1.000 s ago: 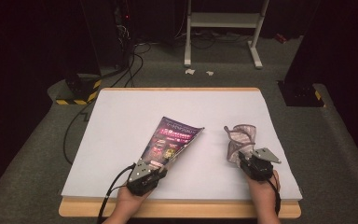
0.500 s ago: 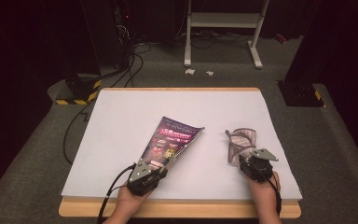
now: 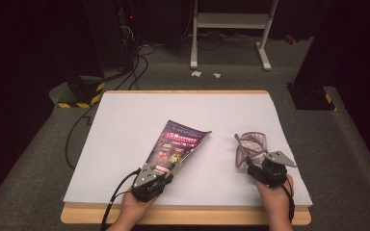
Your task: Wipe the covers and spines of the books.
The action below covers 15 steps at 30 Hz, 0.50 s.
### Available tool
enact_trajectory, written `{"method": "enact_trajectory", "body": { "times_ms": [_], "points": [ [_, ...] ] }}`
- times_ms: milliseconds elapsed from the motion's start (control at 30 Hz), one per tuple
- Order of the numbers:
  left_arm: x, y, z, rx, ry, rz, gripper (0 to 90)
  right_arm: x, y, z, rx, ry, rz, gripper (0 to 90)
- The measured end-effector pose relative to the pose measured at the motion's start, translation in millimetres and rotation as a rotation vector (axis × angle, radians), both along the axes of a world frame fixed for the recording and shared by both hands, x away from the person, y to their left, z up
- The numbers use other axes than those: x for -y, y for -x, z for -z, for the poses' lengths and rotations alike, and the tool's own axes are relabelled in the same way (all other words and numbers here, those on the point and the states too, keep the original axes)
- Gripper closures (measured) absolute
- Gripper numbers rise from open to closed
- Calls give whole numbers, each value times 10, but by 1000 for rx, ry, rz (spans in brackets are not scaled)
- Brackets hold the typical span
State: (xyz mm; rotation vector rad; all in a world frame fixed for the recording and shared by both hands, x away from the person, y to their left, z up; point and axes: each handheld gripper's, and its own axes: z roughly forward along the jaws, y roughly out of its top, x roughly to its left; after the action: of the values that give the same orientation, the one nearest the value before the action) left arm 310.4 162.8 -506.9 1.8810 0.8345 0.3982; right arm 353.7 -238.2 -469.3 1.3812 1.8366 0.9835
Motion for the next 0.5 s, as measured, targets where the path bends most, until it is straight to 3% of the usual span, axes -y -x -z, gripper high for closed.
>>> {"method": "enact_trajectory", "body": {
  "times_ms": [267,500],
  "points": [
    [-2,-1,-6,-4,4,-1,792,-199,108,-174,77,19,-38,264],
    [4,1,-6,-3,2,-1,785,-389,131,-176,83,11,-104,284]
  ]
}}
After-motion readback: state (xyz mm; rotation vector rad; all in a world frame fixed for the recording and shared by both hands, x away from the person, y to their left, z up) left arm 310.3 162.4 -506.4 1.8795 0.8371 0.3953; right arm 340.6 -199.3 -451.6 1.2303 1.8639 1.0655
